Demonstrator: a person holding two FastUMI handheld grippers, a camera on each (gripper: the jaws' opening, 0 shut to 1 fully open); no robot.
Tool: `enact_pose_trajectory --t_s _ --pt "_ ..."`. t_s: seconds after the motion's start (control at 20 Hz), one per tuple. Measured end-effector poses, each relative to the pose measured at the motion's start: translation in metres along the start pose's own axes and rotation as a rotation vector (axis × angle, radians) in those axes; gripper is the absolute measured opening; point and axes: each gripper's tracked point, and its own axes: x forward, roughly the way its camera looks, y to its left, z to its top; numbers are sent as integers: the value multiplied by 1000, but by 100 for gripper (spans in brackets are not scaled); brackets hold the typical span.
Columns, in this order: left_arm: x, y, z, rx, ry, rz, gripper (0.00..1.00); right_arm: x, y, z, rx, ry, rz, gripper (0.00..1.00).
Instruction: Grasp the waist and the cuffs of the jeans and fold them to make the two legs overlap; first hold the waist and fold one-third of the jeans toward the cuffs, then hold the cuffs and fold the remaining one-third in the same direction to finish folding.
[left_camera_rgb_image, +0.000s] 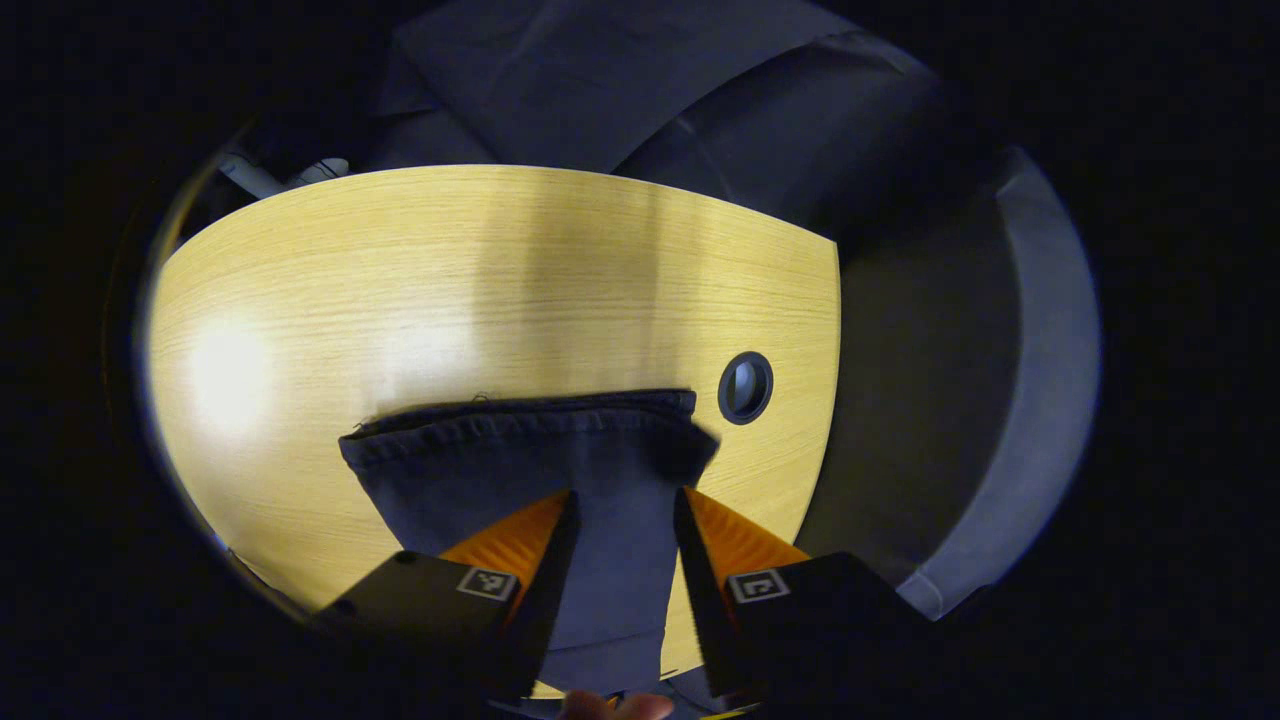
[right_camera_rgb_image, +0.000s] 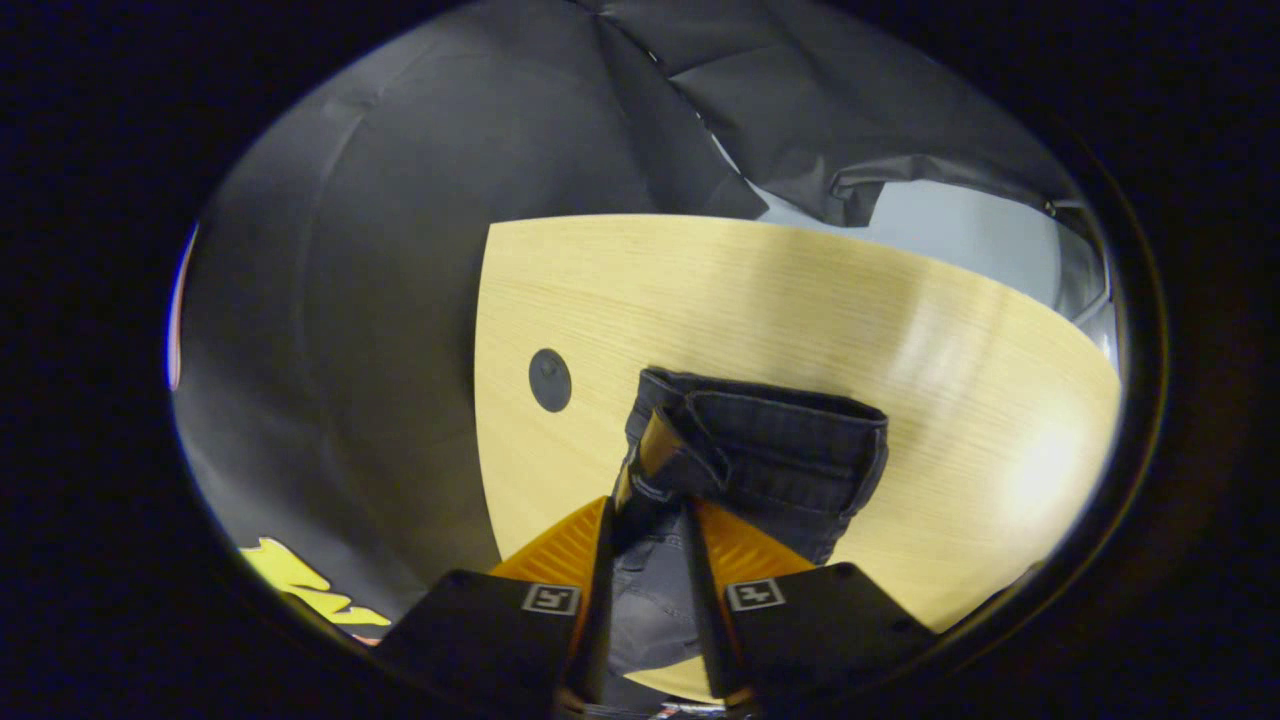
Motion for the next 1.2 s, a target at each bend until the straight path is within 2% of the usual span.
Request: enact_pose_trajectory --t_s 0.05,0.1,0.15,0.2,0.25,0.3,0.35,0.4,0.6,0.7,0.75,0.8,0.85,0.9,0.95,1.05,1.2 --pt "-4 -3 0 -1 -2 -3 81 -5 1 1 -10 -18 3 37" --pt "-9 -5 -1 5 -3 -4 100 -12 0 2 -29 -38 -2 53" --pt "-16 -8 -4 24 -1 -9 100 -21 -3 2 -62 -62 -12 68" --pt "-29 -15 -10 60 6 -33 95 -31 -5 1 -124 -85 -21 83" --pt "-43 -24 -17 121 3 -73 96 -44 -7 1 -208 -114 -28 93" --pt "-57 -31 -22 205 -15 -101 96 -59 -10 -1 -306 -156 -44 93" --pt "-74 -37 -28 305 -46 -135 96 -73 -12 -3 -407 -211 -57 100" --pt "-92 -46 -35 416 -82 -175 96 -84 -9 -8 -517 -260 -54 93" --pt "-164 -56 -82 871 -254 -291 96 -131 0 -47 -930 -441 15 93" --pt "-192 -55 -120 1051 -371 -363 96 -156 -6 -63 -1100 -550 9 93" --pt "-205 -52 -129 1128 -432 -409 96 -166 -7 -68 -1184 -630 -1 85" --pt "-211 -44 -151 1195 -469 -457 96 -169 -7 -73 -1255 -692 1 92" --pt "-218 -36 -166 1257 -499 -492 96 -165 -14 -86 -1298 -713 13 91" --pt "-222 -24 -173 1303 -555 -497 96 -160 -20 -96 -1308 -708 33 92" --pt "-222 -16 -183 1338 -597 -518 96 -156 -30 -105 -1299 -696 55 100" --pt "-222 3 -199 1352 -636 -548 97 -148 -45 -108 -1221 -692 71 94" --pt "-221 50 -214 1361 -653 -527 97 -123 -64 -94 -1098 -648 68 96"
